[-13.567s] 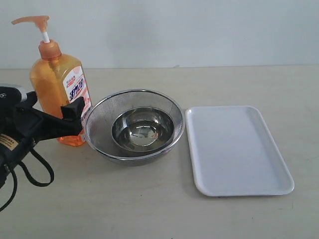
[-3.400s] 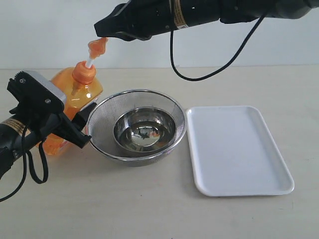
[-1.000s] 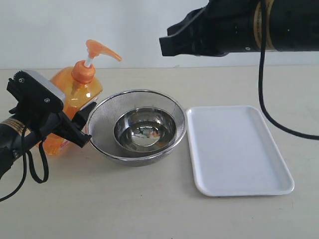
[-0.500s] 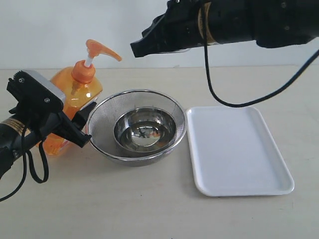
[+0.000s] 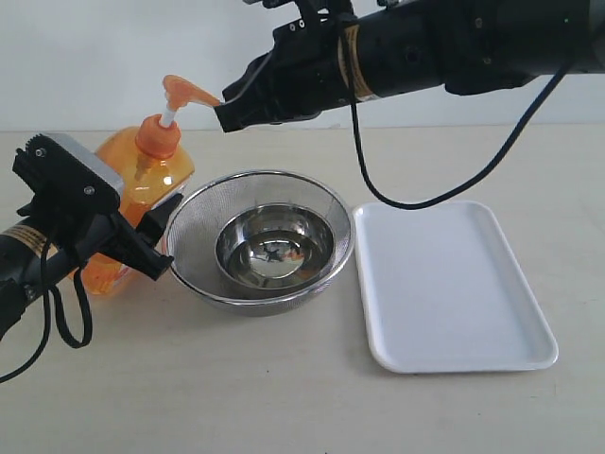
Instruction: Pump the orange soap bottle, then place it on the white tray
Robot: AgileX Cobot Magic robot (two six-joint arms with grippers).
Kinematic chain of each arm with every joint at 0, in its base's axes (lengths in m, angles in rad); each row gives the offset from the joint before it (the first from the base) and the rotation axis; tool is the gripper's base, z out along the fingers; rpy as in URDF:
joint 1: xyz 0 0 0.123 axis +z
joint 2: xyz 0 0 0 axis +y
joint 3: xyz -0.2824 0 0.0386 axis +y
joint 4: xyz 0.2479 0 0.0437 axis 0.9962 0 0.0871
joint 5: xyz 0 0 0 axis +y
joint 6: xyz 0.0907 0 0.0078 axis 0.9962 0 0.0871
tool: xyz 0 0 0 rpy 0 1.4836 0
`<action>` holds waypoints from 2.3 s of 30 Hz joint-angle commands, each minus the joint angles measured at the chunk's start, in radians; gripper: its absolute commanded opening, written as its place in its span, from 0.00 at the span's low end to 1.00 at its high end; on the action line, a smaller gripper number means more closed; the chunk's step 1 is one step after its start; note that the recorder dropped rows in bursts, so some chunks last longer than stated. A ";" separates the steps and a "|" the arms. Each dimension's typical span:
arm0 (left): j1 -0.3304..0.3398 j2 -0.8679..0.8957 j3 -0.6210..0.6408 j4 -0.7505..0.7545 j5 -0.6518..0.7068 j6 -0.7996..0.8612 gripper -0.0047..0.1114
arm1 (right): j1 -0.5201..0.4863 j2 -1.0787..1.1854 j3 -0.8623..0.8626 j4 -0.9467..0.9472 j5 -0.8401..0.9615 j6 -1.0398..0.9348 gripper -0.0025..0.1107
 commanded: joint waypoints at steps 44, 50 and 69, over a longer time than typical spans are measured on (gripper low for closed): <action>0.000 -0.017 -0.007 -0.018 -0.042 -0.005 0.08 | 0.002 -0.110 0.110 0.002 -0.217 0.134 0.02; 0.000 -0.017 -0.007 -0.018 -0.037 -0.006 0.08 | 0.002 -0.107 0.112 0.002 -0.123 0.129 0.02; 0.000 -0.017 -0.007 -0.018 -0.035 -0.006 0.08 | 0.002 -0.104 0.112 0.002 -0.138 0.102 0.02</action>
